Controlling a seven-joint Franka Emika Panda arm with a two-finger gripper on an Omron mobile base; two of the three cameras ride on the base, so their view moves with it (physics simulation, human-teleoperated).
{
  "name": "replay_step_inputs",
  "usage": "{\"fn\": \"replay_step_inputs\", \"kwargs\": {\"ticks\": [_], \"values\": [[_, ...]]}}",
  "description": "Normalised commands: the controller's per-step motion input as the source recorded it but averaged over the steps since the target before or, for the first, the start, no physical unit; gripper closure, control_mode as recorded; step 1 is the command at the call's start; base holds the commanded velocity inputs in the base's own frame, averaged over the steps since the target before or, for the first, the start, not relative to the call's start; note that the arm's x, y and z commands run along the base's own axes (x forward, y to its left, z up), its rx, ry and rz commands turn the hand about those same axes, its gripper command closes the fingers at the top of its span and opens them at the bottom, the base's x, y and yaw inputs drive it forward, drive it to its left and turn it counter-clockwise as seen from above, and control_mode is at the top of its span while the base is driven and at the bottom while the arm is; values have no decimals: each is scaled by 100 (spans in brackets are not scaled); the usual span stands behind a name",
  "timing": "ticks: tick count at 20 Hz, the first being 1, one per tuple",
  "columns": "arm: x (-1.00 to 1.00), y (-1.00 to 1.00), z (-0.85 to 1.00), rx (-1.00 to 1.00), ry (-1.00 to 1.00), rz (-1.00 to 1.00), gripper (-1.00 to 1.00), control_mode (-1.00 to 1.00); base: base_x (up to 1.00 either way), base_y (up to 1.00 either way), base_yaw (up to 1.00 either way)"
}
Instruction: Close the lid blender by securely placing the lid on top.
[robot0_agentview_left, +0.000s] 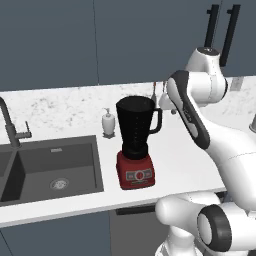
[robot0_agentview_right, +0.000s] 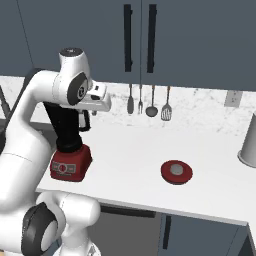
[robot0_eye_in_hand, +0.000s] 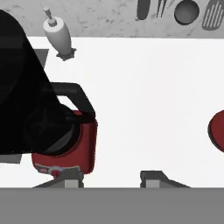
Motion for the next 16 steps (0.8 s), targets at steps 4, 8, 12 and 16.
{"fn": "replay_step_inputs", "kwargs": {"ticks": [4,8,12,16], "values": [[-2,-4,-7,-1,-2,0,-100,-100,0,0,0],[-27,-60,-44,-12,-9,1,-100,-100,0,0,0],[-42,-100,-57,-5,2,-8,-100,-100,0,0,0],[-14,-100,-65,5,26,-19,-100,-100,0,0,0]]}}
